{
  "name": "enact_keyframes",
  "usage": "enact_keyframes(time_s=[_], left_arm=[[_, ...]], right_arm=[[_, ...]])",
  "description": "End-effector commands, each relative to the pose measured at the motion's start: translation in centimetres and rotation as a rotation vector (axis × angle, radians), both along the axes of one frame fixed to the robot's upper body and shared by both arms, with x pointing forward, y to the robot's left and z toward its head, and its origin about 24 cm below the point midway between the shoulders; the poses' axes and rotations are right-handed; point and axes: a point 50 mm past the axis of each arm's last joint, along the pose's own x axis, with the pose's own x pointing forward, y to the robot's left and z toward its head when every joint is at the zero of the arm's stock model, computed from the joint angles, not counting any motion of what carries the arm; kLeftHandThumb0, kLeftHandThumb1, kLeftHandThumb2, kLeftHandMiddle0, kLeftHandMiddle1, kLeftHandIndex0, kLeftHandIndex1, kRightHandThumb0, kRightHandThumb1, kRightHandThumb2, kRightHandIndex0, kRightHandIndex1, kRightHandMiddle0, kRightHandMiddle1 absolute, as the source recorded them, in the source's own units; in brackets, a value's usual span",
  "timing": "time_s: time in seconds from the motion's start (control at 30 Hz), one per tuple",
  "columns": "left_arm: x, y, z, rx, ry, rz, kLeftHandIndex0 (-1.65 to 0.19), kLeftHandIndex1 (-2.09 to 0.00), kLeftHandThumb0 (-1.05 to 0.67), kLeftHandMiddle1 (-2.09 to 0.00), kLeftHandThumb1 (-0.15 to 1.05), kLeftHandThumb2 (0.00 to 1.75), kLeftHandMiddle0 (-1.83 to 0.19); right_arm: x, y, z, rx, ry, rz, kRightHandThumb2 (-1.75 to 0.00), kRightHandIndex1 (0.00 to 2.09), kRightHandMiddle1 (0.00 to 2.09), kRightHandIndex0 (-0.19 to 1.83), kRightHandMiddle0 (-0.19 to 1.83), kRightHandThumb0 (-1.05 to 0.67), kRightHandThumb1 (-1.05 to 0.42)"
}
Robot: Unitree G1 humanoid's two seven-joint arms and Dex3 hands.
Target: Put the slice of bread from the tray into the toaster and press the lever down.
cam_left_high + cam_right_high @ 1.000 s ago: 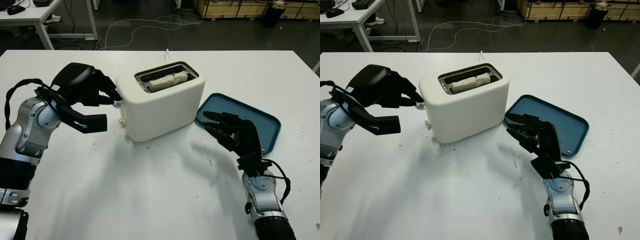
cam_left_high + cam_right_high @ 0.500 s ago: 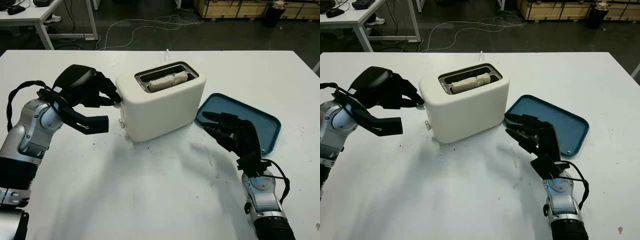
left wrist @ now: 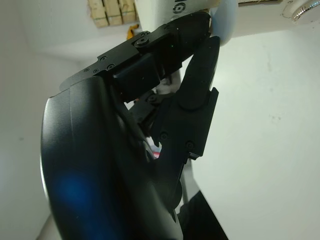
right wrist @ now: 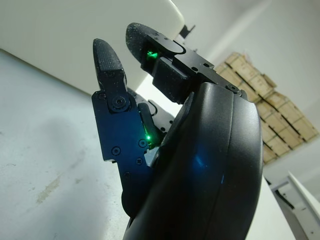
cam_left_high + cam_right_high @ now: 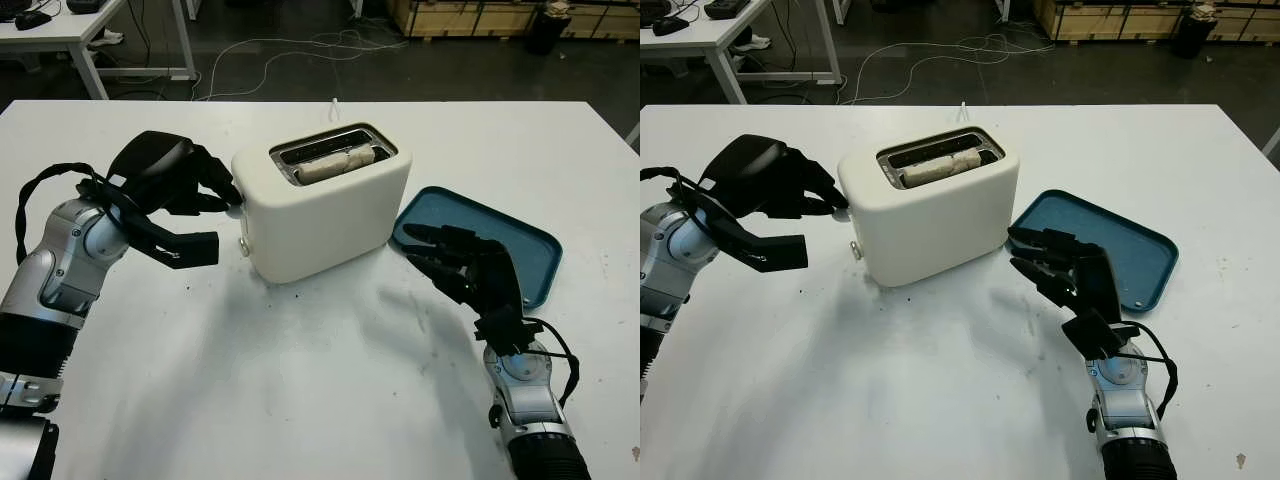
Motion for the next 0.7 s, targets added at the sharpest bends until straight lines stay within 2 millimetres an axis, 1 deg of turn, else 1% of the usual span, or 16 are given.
enact_keyframes(time_s=[0.0,0.2,0.27,0.33,0.5,0.67], left_arm=[[0.18,-0.45,0.0,0.001,0.007,-0.019,-1.26,-0.01,-0.31,-1.17,0.9,0.01,-1.0],[0.19,-0.57,-0.15,-0.001,0.012,-0.027,-1.28,-0.02,-0.31,-1.15,0.9,0.0,-0.99],[0.21,-0.61,-0.31,-0.003,0.015,-0.028,-1.33,-0.05,-0.32,-1.18,0.9,0.0,-1.0],[0.2,-0.66,-0.47,-0.003,0.023,-0.03,-1.34,-0.05,-0.33,-1.2,0.9,0.0,-1.0],[0.19,-0.84,-0.71,0.014,0.032,-0.04,-1.3,-0.03,-0.31,-1.15,0.89,0.0,-1.0],[0.32,-0.98,-0.8,0.058,0.05,-0.06,-1.31,-0.03,-0.31,-1.16,0.89,0.0,-0.99]], right_arm=[[-0.04,-0.04,0.41,0.007,-0.028,0.007,-0.01,0.0,0.0,1.15,1.03,-0.39,-0.92],[-0.09,-0.17,0.56,0.01,-0.025,0.011,-0.02,0.0,0.0,1.12,1.03,-0.39,-0.92],[-0.08,-0.19,0.56,0.011,-0.027,0.012,-0.02,0.0,0.0,1.12,1.03,-0.39,-0.92],[-0.07,-0.22,0.53,0.008,-0.026,0.01,-0.02,0.0,0.0,1.13,1.03,-0.38,-0.92],[-0.04,-0.22,0.56,0.013,-0.035,0.009,-0.02,0.01,0.0,1.14,1.02,-0.37,-0.92],[-0.05,-0.26,0.55,0.008,-0.028,0.004,-0.02,0.01,0.0,1.14,1.02,-0.37,-0.92]])
